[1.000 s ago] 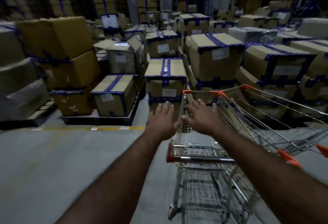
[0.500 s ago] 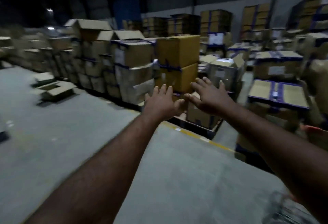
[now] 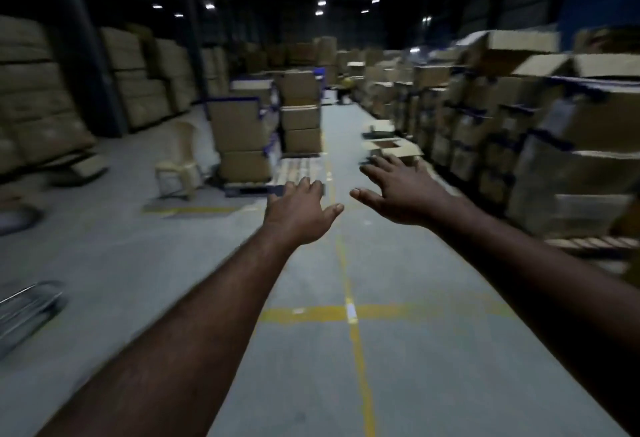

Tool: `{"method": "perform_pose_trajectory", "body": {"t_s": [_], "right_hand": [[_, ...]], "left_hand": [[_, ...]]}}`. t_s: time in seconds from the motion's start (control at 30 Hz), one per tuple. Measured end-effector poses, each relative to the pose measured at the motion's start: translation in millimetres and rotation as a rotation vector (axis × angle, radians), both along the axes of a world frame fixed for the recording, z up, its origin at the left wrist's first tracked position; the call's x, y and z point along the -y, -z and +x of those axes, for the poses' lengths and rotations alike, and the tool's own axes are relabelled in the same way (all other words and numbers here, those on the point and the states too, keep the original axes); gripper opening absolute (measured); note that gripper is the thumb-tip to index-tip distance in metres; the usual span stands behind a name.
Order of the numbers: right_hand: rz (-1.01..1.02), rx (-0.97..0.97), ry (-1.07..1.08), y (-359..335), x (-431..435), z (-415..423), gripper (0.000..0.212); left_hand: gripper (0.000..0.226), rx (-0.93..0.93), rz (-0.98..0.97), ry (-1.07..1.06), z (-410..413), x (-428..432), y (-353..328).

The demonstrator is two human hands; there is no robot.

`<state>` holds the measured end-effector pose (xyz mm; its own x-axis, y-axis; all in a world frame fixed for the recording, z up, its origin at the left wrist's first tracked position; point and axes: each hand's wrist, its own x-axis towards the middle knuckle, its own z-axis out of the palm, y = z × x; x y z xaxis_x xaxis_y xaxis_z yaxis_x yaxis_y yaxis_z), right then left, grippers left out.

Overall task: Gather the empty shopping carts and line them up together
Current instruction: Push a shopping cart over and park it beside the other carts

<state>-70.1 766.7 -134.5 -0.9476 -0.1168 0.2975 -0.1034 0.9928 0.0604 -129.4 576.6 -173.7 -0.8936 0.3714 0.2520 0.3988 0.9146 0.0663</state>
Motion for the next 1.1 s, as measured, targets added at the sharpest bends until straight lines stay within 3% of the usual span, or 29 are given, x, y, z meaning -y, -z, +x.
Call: {"method": "perform_pose_trajectory", "body": {"t_s": [0.23,0.47,0.87,1.1], "right_hand": [[-0.007,0.066,-0.378,10,150,-124,0.074],[-0.001,0.056,-0.688,11,250,-215,0.076],[-0.008,0.086,-0.947,1,389,-304,0.075],[0.030,0.091,-1.038,8,521,-337,0.079]], "left_hand": [[0.076,0.042,-0.007,-0.383,-39,156,13],[0.077,0.048,-0.023,-0.657,-74,246,7],[0.080,0.046,-0.007,-0.969,-110,367,-2],[0.079,0.027,0.028,-1.069,-129,492,5]]}}
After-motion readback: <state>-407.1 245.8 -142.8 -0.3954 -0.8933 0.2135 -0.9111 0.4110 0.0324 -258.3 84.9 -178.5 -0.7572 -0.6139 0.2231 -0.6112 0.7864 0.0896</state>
